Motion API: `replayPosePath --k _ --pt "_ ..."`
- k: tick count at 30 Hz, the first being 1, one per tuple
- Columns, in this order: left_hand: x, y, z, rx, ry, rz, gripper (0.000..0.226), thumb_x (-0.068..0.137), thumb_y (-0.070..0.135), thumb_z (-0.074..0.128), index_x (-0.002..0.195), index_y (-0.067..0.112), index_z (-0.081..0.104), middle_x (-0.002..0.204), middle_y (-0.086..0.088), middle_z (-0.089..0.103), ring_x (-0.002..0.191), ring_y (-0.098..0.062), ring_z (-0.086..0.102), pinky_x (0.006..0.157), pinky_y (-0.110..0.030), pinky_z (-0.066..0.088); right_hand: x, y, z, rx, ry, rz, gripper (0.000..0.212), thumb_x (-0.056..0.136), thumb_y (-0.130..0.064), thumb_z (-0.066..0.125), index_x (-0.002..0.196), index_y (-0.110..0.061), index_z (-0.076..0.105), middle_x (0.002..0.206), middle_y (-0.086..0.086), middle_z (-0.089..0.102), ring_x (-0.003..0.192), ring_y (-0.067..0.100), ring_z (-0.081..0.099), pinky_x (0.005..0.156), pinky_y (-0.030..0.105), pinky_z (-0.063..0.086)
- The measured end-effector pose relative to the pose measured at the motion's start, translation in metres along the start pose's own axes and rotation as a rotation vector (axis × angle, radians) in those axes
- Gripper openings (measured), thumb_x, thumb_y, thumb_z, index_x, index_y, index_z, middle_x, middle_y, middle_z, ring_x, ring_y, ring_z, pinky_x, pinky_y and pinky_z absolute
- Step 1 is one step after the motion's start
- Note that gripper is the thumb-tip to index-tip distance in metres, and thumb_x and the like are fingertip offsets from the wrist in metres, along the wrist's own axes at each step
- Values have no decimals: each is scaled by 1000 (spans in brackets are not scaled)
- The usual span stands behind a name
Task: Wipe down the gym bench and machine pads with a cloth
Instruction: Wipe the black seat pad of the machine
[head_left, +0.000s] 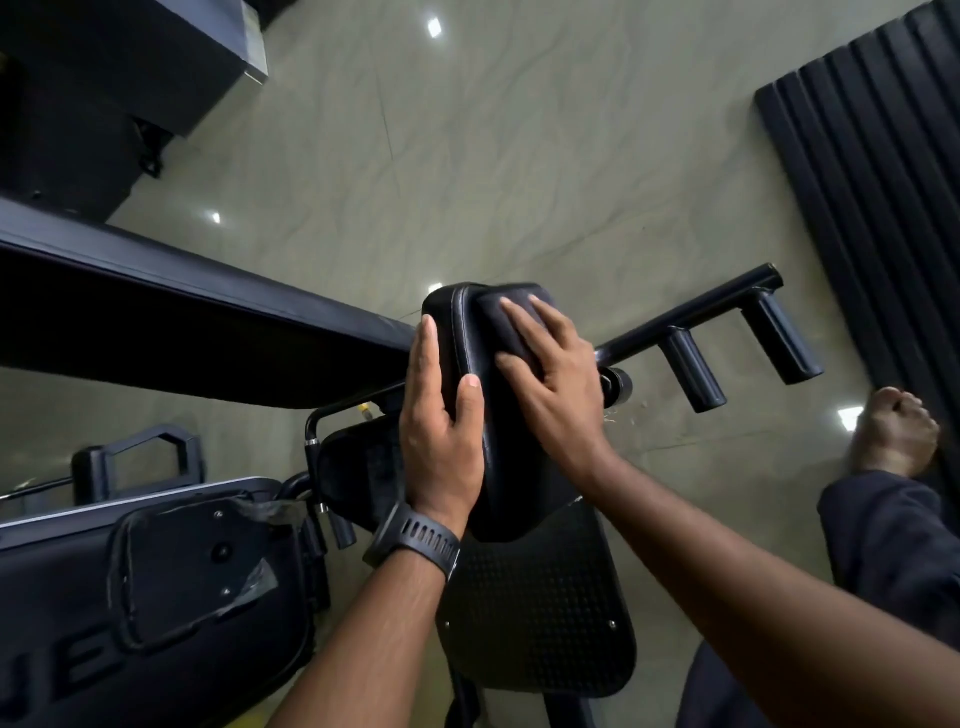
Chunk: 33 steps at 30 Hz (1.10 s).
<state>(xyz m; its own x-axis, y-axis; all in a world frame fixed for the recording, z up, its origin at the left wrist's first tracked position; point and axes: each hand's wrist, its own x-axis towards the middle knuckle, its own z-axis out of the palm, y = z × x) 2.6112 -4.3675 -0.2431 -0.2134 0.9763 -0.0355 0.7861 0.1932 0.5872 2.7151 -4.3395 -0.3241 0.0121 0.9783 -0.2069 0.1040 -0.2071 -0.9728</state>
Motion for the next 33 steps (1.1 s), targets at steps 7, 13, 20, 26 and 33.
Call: replayPosePath --k 7,13,20,26,33 --pt "-2 1 1 33 5 -17 69 96 38 39 161 19 24 164 8 24 151 0 22 122 -18 19 53 7 5 -44 -67 68 52 93 -56 52 145 -52 45 156 -18 39 135 25 47 114 41 36" --pt "-3 -3 -1 46 -18 37 67 98 35 40 160 15 24 162 9 24 150 2 23 121 -18 20 -8 1 -1 -5 25 100 56 90 -55 52 145 -51 47 155 -13 41 133 23 46 111 40 36" --pt "-5 -1 1 20 3 -5 68 97 38 39 160 20 23 160 16 22 148 9 21 121 -17 19 52 35 0 -81 -98 131 57 91 -63 47 147 -51 44 154 -17 40 135 26 47 114 39 36" --pt "-2 -2 0 29 -10 20 66 98 35 40 160 17 24 160 14 24 149 6 23 121 -18 20 -20 22 -1 -40 29 80 55 93 -55 51 146 -45 48 154 -10 44 132 25 48 110 39 37" --pt "-2 1 2 -7 11 -47 65 99 29 42 160 19 24 163 8 25 150 0 24 124 -26 22 20 35 1 -52 -11 73 51 96 -53 51 146 -50 45 157 -15 38 132 26 47 113 34 34"
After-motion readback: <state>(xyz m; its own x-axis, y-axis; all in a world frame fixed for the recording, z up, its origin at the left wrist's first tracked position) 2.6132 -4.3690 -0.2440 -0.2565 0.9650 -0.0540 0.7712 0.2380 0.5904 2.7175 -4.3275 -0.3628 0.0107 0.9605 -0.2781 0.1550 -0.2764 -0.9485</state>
